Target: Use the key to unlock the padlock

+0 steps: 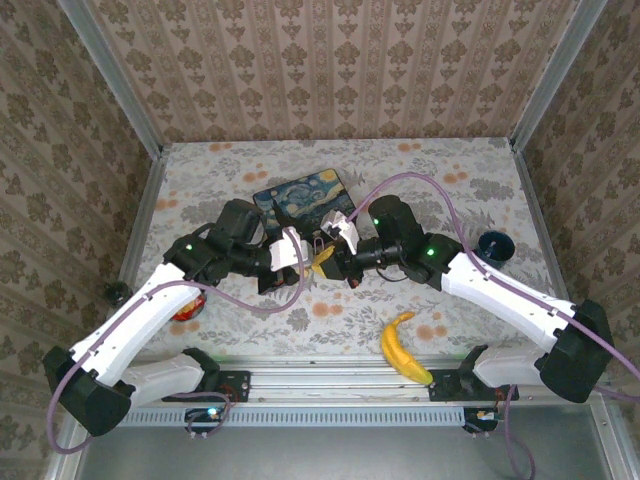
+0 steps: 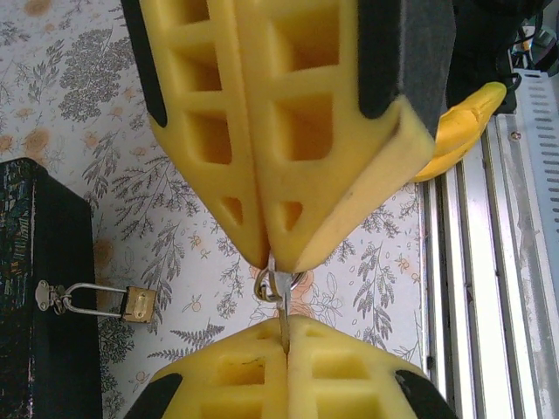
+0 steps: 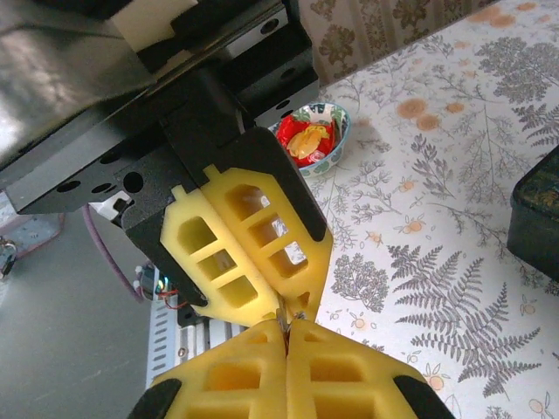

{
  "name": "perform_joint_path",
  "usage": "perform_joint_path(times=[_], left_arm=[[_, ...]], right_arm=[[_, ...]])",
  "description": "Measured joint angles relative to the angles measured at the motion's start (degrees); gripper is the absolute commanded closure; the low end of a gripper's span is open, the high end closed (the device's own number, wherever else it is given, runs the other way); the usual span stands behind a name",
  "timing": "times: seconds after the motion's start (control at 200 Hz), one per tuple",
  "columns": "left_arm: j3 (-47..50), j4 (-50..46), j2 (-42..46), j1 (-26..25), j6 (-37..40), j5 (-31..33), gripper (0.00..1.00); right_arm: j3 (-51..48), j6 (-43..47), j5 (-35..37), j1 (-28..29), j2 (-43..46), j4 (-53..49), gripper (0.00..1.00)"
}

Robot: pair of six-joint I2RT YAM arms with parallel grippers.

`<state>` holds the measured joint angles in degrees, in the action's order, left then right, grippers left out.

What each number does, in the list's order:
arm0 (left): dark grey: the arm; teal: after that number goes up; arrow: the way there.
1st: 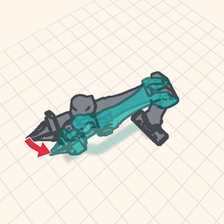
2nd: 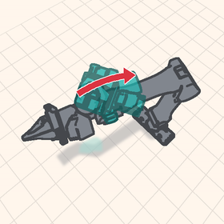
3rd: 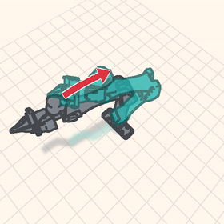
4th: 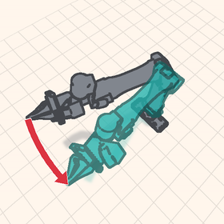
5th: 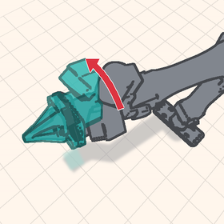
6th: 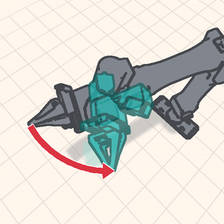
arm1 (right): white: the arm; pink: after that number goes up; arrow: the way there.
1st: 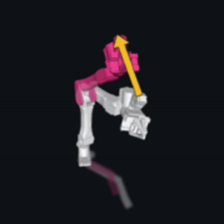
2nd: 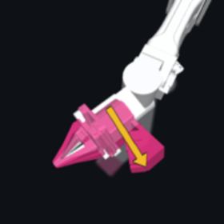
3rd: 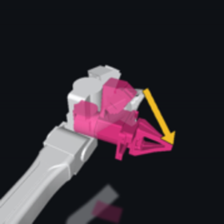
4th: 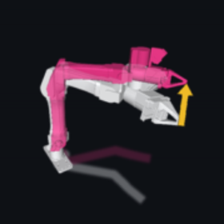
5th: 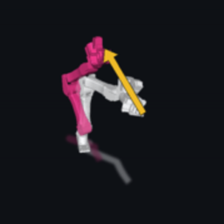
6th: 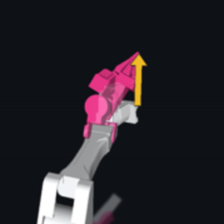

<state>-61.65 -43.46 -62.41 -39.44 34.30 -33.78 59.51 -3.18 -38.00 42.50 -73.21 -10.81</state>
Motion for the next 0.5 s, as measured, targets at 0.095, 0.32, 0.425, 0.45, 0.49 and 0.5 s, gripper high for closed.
perform_joint_path(times=[0.095, 0.32, 0.425, 0.45, 0.49, 0.5], left_arm=[[0.33, 0.48, 0.81, 0.00, -0.15, 0.48, 0.88], [3.39, 7.30, 7.54, 0.00, -3.98, 1.75, 0.45], [6.10, 14.16, 12.41, 0.13, -8.98, 3.80, 0.43], [6.93, 16.28, 13.51, 0.17, -10.78, 4.33, 0.42], [8.26, 19.82, 15.17, 0.42, -14.16, 5.20, 0.42], [8.63, 20.68, 15.58, 0.55, -15.13, 5.40, 0.42]], right_arm=[[-0.02, 0.00, 0.04, 0.04, 0.09, 0.39, 1.00], [-6.58, -4.02, 2.21, -1.03, 3.61, 6.54, 1.00], [-11.43, -8.92, 3.34, -2.86, 5.64, 12.59, 1.00], [-12.46, -9.86, 3.56, -3.34, 6.03, 14.14, 1.00], [-14.23, -12.35, 4.00, -4.22, 6.75, 16.87, 1.00], [-14.69, -13.03, 4.15, -4.48, 6.93, 17.57, 1.00]])
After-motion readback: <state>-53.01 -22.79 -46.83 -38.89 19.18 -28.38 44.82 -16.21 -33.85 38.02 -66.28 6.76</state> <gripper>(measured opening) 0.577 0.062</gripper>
